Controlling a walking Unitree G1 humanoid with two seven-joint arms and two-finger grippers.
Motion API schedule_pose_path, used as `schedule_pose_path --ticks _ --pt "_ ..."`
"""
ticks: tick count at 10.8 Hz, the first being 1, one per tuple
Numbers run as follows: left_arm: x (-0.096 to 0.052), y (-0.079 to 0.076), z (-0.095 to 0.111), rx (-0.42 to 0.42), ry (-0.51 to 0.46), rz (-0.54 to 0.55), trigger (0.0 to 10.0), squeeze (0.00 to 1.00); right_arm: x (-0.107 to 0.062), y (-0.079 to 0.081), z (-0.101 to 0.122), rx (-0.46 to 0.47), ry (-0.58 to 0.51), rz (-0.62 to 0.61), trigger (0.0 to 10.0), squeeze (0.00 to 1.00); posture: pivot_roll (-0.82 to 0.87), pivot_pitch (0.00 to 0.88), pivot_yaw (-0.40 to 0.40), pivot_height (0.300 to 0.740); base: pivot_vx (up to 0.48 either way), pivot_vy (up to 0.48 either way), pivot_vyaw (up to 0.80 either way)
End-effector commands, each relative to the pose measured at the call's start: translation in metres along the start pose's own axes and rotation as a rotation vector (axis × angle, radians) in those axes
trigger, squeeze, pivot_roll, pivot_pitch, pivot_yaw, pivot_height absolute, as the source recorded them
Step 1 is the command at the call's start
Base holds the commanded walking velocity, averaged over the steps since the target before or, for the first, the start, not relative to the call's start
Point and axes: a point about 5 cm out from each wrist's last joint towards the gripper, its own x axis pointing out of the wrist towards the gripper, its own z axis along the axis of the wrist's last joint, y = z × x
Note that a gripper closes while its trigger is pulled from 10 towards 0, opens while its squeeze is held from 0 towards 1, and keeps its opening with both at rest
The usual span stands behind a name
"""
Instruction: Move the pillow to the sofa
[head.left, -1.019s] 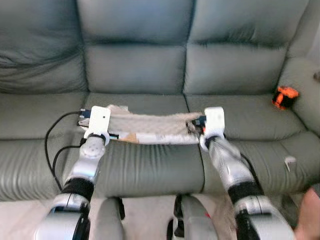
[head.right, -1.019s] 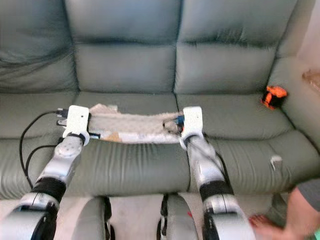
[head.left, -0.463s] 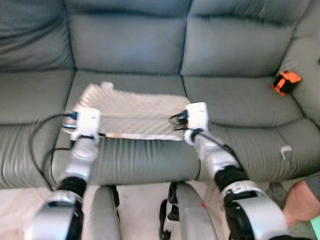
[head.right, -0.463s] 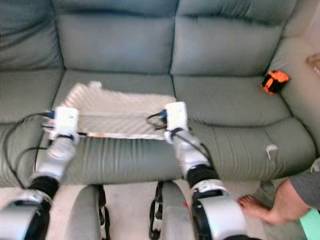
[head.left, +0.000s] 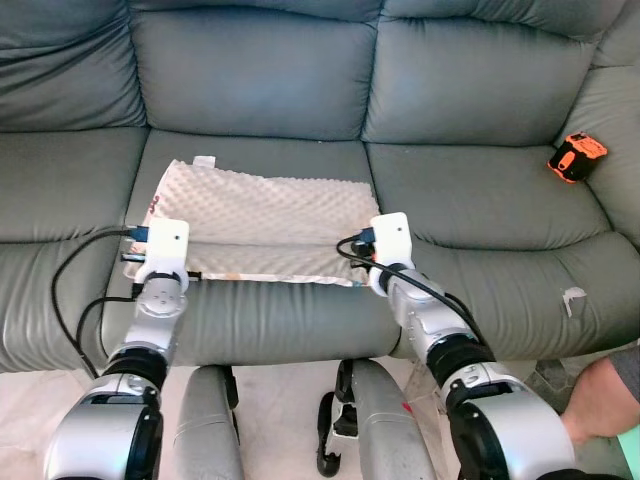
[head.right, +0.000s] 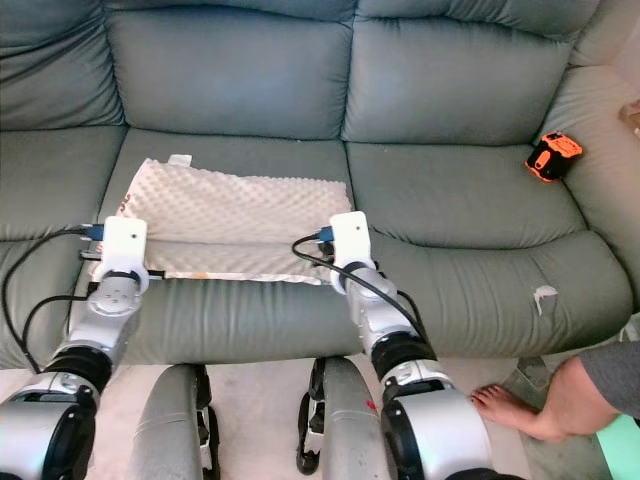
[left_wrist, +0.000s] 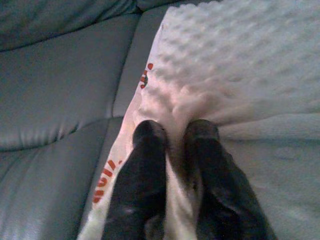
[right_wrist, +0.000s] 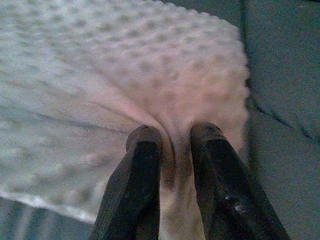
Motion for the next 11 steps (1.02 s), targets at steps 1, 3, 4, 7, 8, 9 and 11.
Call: schedule_pose_path --ticks 1,3,4,7,8,9,11 --pt "0.000 -0.002 -0.001 0.013 0.012 0.001 10.0 1.00 -0.002 -0.020 0.001 -0.030 0.000 -0.085 10.0 1.00 -0.07 0.242 -0.133 0.645 0.000 0.000 0.00" --pt "0.001 -0.005 0.004 0.069 -0.013 -0.001 10.0 1.00 0.000 -0.024 0.008 -0.025 -0.027 -0.096 10.0 1.00 -0.06 0.227 -0.124 0.645 0.000 0.000 0.00" --pt "0.003 -0.001 0.007 0.105 -0.027 0.023 10.0 1.00 -0.001 -0.025 0.009 -0.015 -0.032 -0.102 10.0 1.00 -0.06 0.214 -0.117 0.645 0.000 0.000 0.00" --pt "0.002 0.005 0.031 0.043 -0.169 0.106 10.0 1.00 -0.007 -0.031 0.021 -0.009 -0.144 -0.124 10.0 1.00 -0.06 0.143 -0.104 0.645 0.000 0.000 0.00" --pt "-0.003 0.004 0.037 0.021 -0.220 0.109 10.0 1.00 -0.011 -0.030 0.021 -0.010 -0.178 -0.100 10.0 1.00 -0.05 0.114 -0.102 0.645 0.000 0.000 0.00" --pt "-0.018 0.006 0.041 0.000 -0.299 0.103 10.0 1.00 -0.024 -0.025 0.007 -0.052 -0.186 -0.034 10.0 1.00 -0.05 0.087 -0.095 0.645 0.000 0.000 0.00" --pt "-0.039 0.007 0.037 -0.038 -0.347 0.072 10.0 1.00 -0.048 -0.033 -0.016 -0.066 -0.175 -0.017 10.0 1.00 -0.03 0.000 -0.085 0.645 0.000 0.000 0.00"
